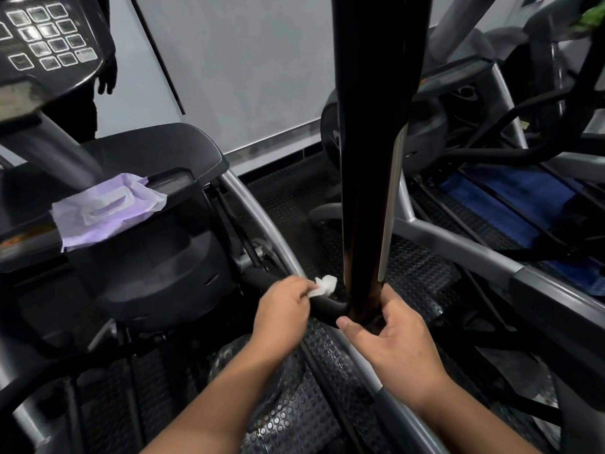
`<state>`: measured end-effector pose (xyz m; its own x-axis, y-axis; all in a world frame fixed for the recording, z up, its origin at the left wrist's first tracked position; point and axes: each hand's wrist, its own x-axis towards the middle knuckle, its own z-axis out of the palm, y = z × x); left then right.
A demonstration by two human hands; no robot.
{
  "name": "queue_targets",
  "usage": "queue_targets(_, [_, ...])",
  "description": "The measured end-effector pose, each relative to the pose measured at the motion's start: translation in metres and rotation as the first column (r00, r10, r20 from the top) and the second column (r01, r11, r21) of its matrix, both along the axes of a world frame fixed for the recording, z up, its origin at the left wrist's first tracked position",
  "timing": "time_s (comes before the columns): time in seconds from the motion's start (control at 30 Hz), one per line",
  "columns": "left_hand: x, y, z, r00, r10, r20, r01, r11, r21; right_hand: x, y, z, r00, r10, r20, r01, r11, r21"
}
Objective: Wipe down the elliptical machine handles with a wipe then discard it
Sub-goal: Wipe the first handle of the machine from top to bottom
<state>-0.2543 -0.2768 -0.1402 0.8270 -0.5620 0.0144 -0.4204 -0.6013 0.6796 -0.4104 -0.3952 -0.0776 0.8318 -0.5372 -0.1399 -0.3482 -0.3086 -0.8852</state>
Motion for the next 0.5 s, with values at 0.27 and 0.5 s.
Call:
queue_targets(0.27, [0.028, 0.007, -0.009, 0.977, 0.173, -0.126, -0.164, 0.983, 0.078, 0.001, 0.000, -0.001, 1.000, 0.001, 0.026, -0.002, 0.999, 0.035])
queue_targets(0.5, [0.032, 0.012, -0.019, 0.989, 0.131, -0.069, -0.128, 0.991, 0.042, 0.001, 0.000, -0.001, 0.999, -0.014, 0.034, 0.014, 1.000, 0.009])
